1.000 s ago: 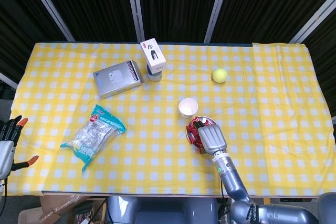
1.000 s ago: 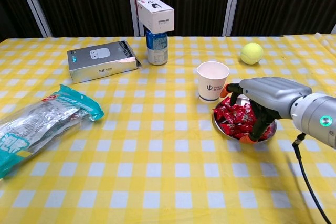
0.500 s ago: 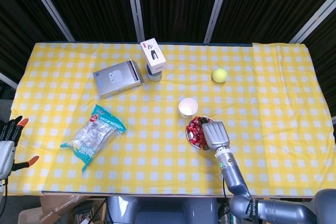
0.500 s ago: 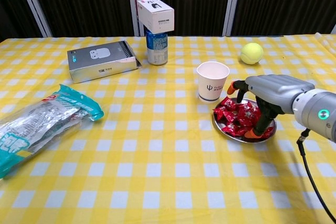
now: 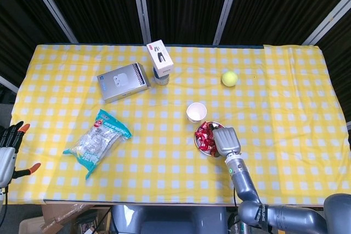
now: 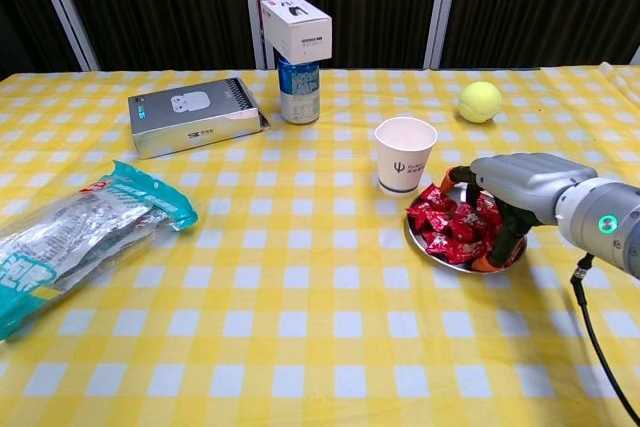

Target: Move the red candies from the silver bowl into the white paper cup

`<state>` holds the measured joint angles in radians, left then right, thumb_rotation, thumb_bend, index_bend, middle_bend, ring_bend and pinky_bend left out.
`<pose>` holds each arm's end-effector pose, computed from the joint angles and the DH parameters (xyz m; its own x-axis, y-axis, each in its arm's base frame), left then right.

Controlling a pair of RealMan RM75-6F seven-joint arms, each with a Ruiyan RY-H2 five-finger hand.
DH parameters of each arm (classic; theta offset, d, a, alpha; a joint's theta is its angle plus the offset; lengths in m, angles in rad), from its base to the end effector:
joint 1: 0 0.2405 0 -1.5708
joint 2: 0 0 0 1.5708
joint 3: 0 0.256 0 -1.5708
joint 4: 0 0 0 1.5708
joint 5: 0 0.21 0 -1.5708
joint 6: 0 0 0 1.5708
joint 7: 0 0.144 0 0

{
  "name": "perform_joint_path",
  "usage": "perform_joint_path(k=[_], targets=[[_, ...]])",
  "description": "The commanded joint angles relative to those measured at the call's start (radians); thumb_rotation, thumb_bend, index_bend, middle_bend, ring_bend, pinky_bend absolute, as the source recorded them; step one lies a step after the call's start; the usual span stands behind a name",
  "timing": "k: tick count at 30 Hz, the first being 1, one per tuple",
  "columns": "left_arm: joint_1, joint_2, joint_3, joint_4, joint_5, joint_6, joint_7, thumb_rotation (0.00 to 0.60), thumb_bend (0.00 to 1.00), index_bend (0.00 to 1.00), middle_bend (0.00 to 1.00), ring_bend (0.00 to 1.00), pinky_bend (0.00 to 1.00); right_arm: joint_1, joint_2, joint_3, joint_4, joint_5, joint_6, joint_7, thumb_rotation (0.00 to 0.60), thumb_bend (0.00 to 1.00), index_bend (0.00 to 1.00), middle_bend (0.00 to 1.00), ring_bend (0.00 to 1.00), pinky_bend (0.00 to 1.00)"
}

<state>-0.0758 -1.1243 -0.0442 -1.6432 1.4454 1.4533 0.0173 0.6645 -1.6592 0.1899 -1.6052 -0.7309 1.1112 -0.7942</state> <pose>-0.3152 0.1762 0.1522 0.3716 0.0466 0.9272 0.9262 0.0505 -0.3737 -0.1665 -0.3043 -0.0445 0.4949 -0.3812 0.7809 -0.8661 -0.1435 0.4789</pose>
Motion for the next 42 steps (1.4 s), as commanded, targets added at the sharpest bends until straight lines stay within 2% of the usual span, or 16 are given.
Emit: perform_joint_path(k=[1, 7, 13, 25, 35, 42], targets=[[0.0, 0.0, 0.0, 0.0, 0.0, 0.0, 0.001, 0.6, 0.04, 0.0, 0.0, 0.0, 0.0, 0.002, -0.004, -0.003, 0.008, -0.014, 0.003, 0.013, 0.6, 0.32, 0.58, 0.51, 0.69, 0.82], [-0.001, -0.001, 0.0, -0.001, -0.001, 0.0, 0.003, 0.6, 0.04, 0.0, 0.0, 0.0, 0.0, 0.007, -0.018, -0.003, 0.04, -0.062, 0.006, 0.06, 0.6, 0.44, 0.66, 0.57, 0.69, 0.82], [-0.001, -0.001, 0.0, -0.001, 0.0, 0.001, 0.004, 0.6, 0.04, 0.0, 0.0, 0.0, 0.0, 0.023, -0.03, 0.015, 0.071, -0.072, -0.004, 0.086, 0.6, 0.49, 0.68, 0.58, 0.69, 0.82], [-0.003, 0.003, -0.001, -0.002, -0.005, -0.006, -0.007, 0.6, 0.04, 0.0, 0.0, 0.0, 0.0, 0.051, 0.001, 0.059, 0.018, -0.088, 0.021, 0.087, 0.6, 0.5, 0.68, 0.58, 0.69, 0.82], [-0.006, 0.005, -0.001, -0.005, -0.01, -0.013, -0.012, 0.6, 0.04, 0.0, 0.0, 0.0, 0.0, 0.094, 0.072, 0.142, -0.115, -0.023, 0.053, 0.049, 0.6, 0.5, 0.68, 0.58, 0.69, 0.82], [-0.008, 0.007, -0.003, -0.008, -0.017, -0.02, -0.018, 0.6, 0.04, 0.0, 0.0, 0.0, 0.0, 0.153, 0.071, 0.193, -0.113, 0.036, 0.054, 0.021, 0.6, 0.5, 0.68, 0.58, 0.69, 0.82]])
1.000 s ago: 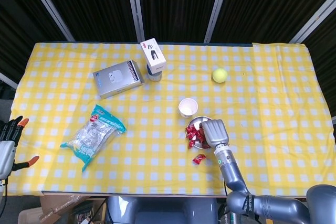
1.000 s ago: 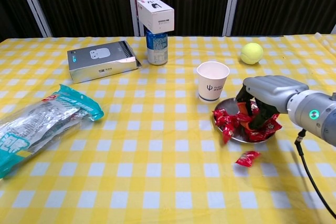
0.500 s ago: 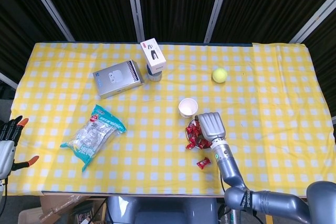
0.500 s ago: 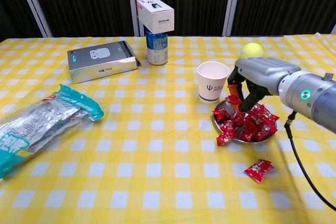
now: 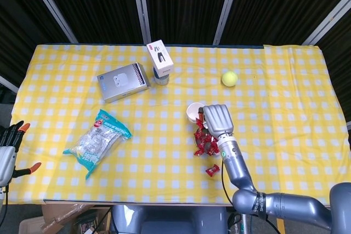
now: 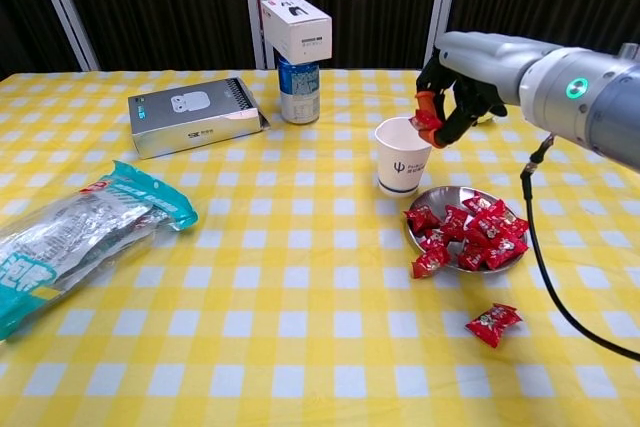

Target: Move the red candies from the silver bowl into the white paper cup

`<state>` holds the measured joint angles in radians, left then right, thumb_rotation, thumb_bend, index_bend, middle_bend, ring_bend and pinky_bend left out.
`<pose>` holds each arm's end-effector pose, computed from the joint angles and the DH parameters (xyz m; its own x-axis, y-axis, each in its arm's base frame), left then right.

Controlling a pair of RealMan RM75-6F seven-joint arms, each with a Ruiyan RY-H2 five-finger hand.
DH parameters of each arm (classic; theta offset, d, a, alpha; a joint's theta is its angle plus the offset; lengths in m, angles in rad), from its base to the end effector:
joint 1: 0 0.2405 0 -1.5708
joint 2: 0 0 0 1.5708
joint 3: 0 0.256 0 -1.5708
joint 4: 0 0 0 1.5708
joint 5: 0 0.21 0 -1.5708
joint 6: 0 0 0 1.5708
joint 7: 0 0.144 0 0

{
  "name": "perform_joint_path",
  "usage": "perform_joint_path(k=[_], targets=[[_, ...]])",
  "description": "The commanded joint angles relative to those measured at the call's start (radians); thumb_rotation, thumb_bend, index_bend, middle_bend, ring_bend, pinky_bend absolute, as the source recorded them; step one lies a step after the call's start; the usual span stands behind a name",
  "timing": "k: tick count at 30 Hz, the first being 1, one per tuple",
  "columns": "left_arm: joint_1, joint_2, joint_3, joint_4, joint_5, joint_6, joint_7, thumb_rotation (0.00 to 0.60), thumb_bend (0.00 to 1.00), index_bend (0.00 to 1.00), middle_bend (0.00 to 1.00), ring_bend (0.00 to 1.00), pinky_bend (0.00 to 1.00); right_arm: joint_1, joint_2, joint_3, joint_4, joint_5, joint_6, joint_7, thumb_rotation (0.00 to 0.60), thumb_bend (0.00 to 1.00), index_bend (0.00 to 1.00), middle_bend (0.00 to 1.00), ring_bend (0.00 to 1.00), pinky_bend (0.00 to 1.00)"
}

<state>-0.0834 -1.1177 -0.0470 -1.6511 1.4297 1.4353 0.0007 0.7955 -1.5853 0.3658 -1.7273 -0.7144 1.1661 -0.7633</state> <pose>-0.3156 0.1788 0.1524 0.3522 0.0582 0.9341 0.9328 0.0592 -0.3554 -0.0877 -0.3478 0.0064 0.3785 -0.2050 0.9026 -0.9208 -0.1825 0.3447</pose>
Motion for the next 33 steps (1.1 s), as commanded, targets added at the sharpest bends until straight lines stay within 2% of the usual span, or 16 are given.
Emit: perform_joint_path(k=[1, 8, 18, 33], targets=[[-0.001, 0.001, -0.001, -0.001, -0.004, -0.003, -0.002, 0.6, 0.04, 0.0, 0.0, 0.0, 0.0, 0.03, -0.006, 0.022, 0.017, 0.025, -0.003, -0.012, 0.6, 0.5, 0.68, 0.58, 0.69, 0.82], [-0.004, 0.008, -0.002, -0.01, -0.022, -0.021, -0.002, 0.6, 0.04, 0.0, 0.0, 0.0, 0.0, 0.093, -0.043, 0.051, 0.115, 0.085, -0.032, -0.016, 0.6, 0.5, 0.68, 0.58, 0.69, 0.82], [-0.006, 0.018, 0.001, -0.021, -0.034, -0.037, -0.006, 0.6, 0.04, 0.0, 0.0, 0.0, 0.0, 0.132, -0.091, 0.034, 0.244, 0.112, -0.081, 0.022, 0.6, 0.5, 0.66, 0.58, 0.69, 0.82], [-0.006, 0.021, 0.003, -0.027, -0.034, -0.036, 0.002, 0.6, 0.04, 0.0, 0.0, 0.0, 0.0, 0.141, -0.106, 0.007, 0.291, 0.102, -0.088, 0.074, 0.6, 0.5, 0.55, 0.53, 0.69, 0.82]])
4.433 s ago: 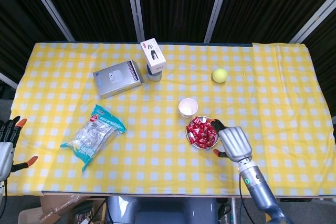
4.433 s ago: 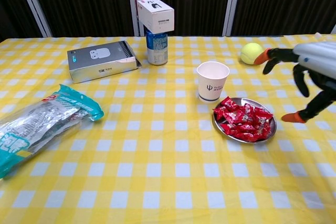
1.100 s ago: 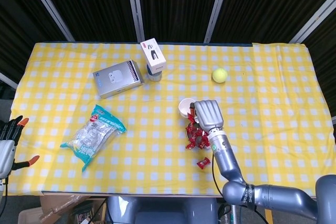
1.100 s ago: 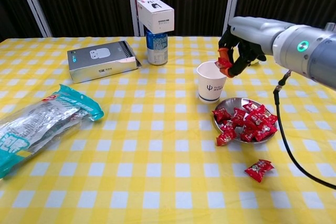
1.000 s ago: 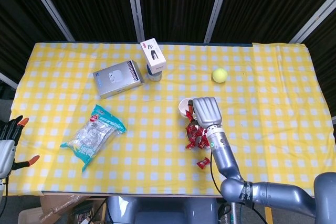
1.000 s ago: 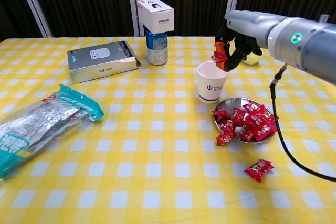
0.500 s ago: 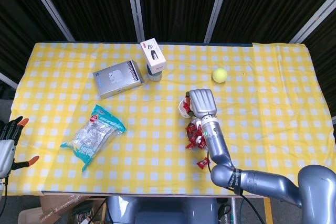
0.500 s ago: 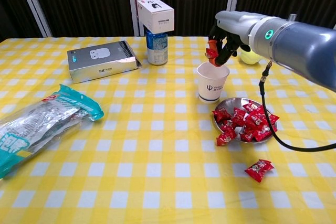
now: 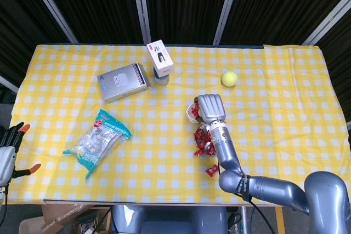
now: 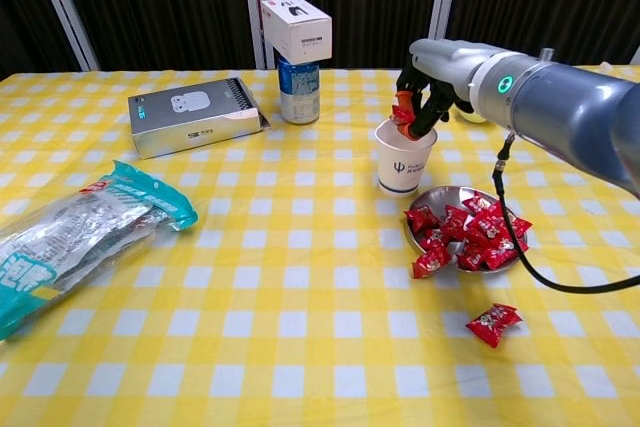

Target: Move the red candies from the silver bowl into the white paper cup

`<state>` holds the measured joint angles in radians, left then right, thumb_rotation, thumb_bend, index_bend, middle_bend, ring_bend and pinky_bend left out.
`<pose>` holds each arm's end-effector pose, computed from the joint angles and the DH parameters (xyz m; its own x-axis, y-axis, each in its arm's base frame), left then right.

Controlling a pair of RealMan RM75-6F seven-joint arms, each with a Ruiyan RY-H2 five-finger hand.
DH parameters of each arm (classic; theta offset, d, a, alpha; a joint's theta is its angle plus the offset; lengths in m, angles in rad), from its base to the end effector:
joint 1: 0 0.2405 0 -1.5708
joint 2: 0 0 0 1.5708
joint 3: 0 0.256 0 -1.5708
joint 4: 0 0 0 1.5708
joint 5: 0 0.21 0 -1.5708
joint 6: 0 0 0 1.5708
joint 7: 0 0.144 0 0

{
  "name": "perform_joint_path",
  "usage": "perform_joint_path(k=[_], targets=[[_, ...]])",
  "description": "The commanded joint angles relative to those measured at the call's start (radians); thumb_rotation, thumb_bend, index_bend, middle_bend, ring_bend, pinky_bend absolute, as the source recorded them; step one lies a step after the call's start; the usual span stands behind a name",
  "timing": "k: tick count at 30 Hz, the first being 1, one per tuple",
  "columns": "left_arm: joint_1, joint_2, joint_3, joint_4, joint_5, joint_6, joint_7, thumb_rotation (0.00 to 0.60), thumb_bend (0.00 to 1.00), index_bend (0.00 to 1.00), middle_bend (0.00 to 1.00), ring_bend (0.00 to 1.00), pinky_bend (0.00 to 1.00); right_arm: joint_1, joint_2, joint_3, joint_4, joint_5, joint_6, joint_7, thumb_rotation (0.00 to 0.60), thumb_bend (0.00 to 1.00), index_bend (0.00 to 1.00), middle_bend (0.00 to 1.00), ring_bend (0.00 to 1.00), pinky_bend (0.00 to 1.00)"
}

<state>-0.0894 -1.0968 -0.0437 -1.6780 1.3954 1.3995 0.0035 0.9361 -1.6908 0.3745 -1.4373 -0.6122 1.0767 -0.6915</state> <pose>-0.3174 0.1789 0.1529 0.3416 0.0955 0.9350 0.9329 0.0863 -0.3497 -0.0858 -0.3926 -0.0225 0.3828 -0.2197 0.8973 -0.9228 -0.1366 0.3602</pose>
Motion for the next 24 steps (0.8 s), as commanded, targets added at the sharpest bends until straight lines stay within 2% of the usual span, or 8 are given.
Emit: perform_joint_path(k=[1, 13, 24], targets=[[0.0, 0.0, 0.0, 0.0, 0.0, 0.0, -0.001, 0.6, 0.04, 0.0, 0.0, 0.0, 0.0, 0.001, -0.001, -0.003, 0.002, 0.0, 0.002, 0.003, 0.6, 0.5, 0.55, 0.52, 0.69, 0.82], [-0.001, 0.002, 0.0, -0.001, 0.001, 0.0, -0.004, 0.6, 0.04, 0.0, 0.0, 0.0, 0.0, 0.009, 0.0, -0.009, 0.006, -0.01, 0.019, 0.008, 0.6, 0.5, 0.45, 0.45, 0.69, 0.82], [-0.001, 0.002, -0.001, -0.002, -0.001, 0.001, -0.001, 0.6, 0.04, 0.0, 0.0, 0.0, 0.0, 0.002, 0.01, -0.02, -0.001, -0.012, 0.026, 0.017, 0.6, 0.41, 0.37, 0.37, 0.69, 0.82]])
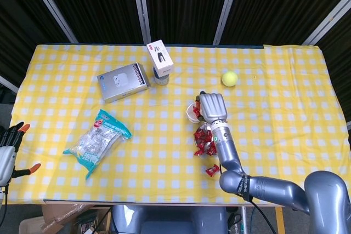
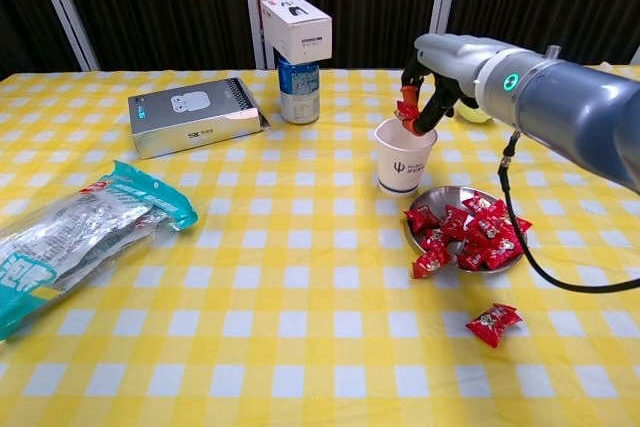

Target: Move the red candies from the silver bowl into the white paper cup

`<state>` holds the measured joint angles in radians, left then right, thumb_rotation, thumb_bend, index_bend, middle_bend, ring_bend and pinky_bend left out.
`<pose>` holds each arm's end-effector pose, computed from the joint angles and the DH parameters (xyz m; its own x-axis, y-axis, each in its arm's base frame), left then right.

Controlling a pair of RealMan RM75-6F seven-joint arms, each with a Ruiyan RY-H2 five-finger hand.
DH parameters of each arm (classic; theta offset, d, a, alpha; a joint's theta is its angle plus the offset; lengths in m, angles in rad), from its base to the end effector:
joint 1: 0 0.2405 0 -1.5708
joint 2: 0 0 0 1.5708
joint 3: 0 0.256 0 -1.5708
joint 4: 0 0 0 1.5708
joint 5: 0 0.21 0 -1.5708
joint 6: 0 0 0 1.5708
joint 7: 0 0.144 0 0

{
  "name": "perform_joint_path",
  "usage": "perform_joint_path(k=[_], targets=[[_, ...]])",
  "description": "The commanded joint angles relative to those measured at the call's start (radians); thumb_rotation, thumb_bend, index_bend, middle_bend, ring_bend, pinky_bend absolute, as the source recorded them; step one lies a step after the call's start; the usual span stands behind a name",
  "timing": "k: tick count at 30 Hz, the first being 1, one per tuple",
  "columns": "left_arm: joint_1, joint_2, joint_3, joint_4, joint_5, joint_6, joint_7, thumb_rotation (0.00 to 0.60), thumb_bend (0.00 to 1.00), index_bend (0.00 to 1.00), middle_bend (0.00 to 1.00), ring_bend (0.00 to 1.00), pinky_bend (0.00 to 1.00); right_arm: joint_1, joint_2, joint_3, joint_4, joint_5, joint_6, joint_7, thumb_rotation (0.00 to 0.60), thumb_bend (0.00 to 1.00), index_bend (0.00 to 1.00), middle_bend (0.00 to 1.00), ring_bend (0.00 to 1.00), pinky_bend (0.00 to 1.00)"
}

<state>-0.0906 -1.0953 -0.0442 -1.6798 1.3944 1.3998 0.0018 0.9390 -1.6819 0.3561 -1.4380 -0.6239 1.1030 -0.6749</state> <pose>-0.3170 0.1794 0.1534 0.3398 0.0942 0.9358 0.9336 0.0862 -0.3477 -0.0886 -0.3929 -0.0183 0.3900 -0.1967 0.8996 -0.9197 -0.1323 0.3698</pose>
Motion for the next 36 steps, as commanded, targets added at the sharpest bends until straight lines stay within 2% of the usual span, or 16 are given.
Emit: perform_joint_path(k=[1, 18, 25, 30, 32, 36], targets=[[0.0, 0.0, 0.0, 0.0, 0.0, 0.0, 0.001, 0.6, 0.04, 0.0, 0.0, 0.0, 0.0, -0.001, 0.002, -0.003, 0.0, 0.0, -0.001, 0.001, 0.6, 0.41, 0.36, 0.37, 0.69, 0.82], [-0.001, 0.0, -0.001, -0.002, -0.003, 0.0, 0.004, 0.6, 0.04, 0.0, 0.0, 0.0, 0.0, -0.01, 0.027, -0.01, -0.027, -0.012, 0.016, 0.008, 0.6, 0.4, 0.31, 0.34, 0.69, 0.82], [0.0, 0.001, 0.0, -0.002, 0.0, 0.003, 0.002, 0.6, 0.04, 0.0, 0.0, 0.0, 0.0, -0.052, 0.103, -0.039, -0.174, -0.074, 0.071, 0.011, 0.6, 0.4, 0.31, 0.32, 0.69, 0.82], [0.002, 0.0, 0.001, -0.001, 0.006, 0.008, 0.002, 0.6, 0.04, 0.0, 0.0, 0.0, 0.0, -0.112, 0.177, -0.102, -0.292, -0.155, 0.119, 0.019, 0.6, 0.37, 0.3, 0.31, 0.69, 0.82], [0.003, -0.001, 0.002, 0.0, 0.009, 0.012, 0.002, 0.6, 0.04, 0.0, 0.0, 0.0, 0.0, -0.146, 0.215, -0.145, -0.344, -0.213, 0.143, 0.025, 0.6, 0.35, 0.3, 0.34, 0.69, 0.82], [0.005, -0.003, 0.002, 0.001, 0.013, 0.018, 0.004, 0.6, 0.04, 0.0, 0.0, 0.0, 0.0, -0.194, 0.262, -0.204, -0.408, -0.303, 0.174, 0.043, 0.6, 0.33, 0.3, 0.57, 0.73, 0.83]])
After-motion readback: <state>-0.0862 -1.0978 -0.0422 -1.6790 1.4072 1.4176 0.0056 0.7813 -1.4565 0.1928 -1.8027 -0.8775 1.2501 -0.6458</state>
